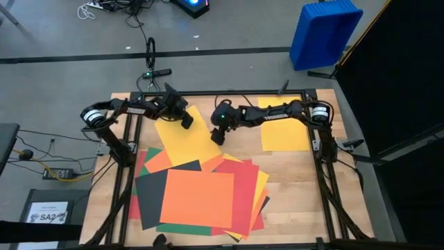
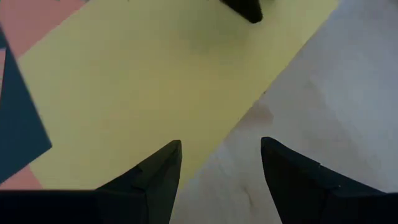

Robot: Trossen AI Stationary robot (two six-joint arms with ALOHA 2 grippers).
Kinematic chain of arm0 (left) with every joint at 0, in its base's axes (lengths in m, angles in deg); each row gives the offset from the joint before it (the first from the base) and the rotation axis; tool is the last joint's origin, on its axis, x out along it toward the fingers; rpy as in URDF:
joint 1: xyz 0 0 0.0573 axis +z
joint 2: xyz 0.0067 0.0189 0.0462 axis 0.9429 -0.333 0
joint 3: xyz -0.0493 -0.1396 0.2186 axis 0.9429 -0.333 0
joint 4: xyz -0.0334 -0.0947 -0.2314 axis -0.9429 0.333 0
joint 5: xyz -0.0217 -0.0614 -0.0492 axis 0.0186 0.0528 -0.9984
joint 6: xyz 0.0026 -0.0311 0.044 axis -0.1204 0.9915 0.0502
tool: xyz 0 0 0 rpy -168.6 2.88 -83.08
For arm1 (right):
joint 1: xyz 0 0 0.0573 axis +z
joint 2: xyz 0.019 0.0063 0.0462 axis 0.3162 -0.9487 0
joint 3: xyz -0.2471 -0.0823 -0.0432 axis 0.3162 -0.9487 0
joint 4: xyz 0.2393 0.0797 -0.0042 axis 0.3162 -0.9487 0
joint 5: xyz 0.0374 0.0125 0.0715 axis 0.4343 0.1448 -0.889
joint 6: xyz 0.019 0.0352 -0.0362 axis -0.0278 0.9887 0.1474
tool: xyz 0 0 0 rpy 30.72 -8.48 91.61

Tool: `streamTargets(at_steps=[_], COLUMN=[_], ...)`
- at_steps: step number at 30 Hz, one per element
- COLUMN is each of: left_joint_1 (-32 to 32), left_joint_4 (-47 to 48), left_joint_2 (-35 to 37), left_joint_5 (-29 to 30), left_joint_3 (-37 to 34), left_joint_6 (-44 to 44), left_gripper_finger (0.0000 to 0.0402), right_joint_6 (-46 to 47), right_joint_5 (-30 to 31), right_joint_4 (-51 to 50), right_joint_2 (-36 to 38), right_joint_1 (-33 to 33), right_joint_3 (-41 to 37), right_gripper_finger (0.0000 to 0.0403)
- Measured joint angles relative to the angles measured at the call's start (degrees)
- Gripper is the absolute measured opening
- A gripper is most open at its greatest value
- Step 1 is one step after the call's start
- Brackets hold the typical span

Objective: Organize paper
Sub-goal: Stack the yellow colored paper on top of the yellow colored paper

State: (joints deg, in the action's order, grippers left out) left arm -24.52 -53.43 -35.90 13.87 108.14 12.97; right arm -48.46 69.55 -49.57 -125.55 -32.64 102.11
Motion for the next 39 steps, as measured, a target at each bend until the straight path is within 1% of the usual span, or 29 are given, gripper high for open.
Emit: streamTargets(at_steps=[4,11,14,17,19,22,28,33,39], left_joint_1=[0.0,0.0,0.0,0.0,0.0,0.0,0.0,-0.3,-1.4], left_joint_4=[9.4,31.7,40.8,44.9,45.6,44.9,43.4,33.4,19.7], left_joint_2=[2.7,7.3,9.5,11.5,12.1,11.5,9.1,8.9,8.5], left_joint_5=[0.5,2.6,5.6,10.4,12.5,13.9,12.9,9.7,8.4], left_joint_3=[2.6,4.4,4.4,3.9,2.9,1.1,1.2,0.4,0.2], left_joint_6=[-3.4,-10.4,-11.9,-11.7,-11.5,-11.5,-11.3,-9.6,-2.8], left_gripper_finger=[0.0203,0.0203,0.0203,0.0203,0.0202,0.0203,0.0202,0.0202,0.0202], right_joint_6=[-2.5,-3.9,-4.0,-4.1,-4.2,-4.2,-4.2,-4.2,-4.3], right_joint_5=[-0.1,0.3,1.4,2.0,2.1,2.1,2.1,2.1,2.2], right_joint_4=[0.0,-2.6,-4.0,-4.1,-4.1,-4.0,-3.4,-2.5,-1.8], right_joint_2=[0.0,0.0,0.0,0.0,0.0,0.0,0.0,0.0,0.0], right_joint_1=[1.8,3.3,3.6,3.6,3.6,3.6,3.6,3.6,3.6], right_joint_3=[0.0,0.0,0.0,0.0,0.0,0.0,0.0,0.0,0.0], right_gripper_finger=[0.0198,0.0193,0.0195,0.0197,0.0197,0.0194,0.0193,0.0193,0.019])
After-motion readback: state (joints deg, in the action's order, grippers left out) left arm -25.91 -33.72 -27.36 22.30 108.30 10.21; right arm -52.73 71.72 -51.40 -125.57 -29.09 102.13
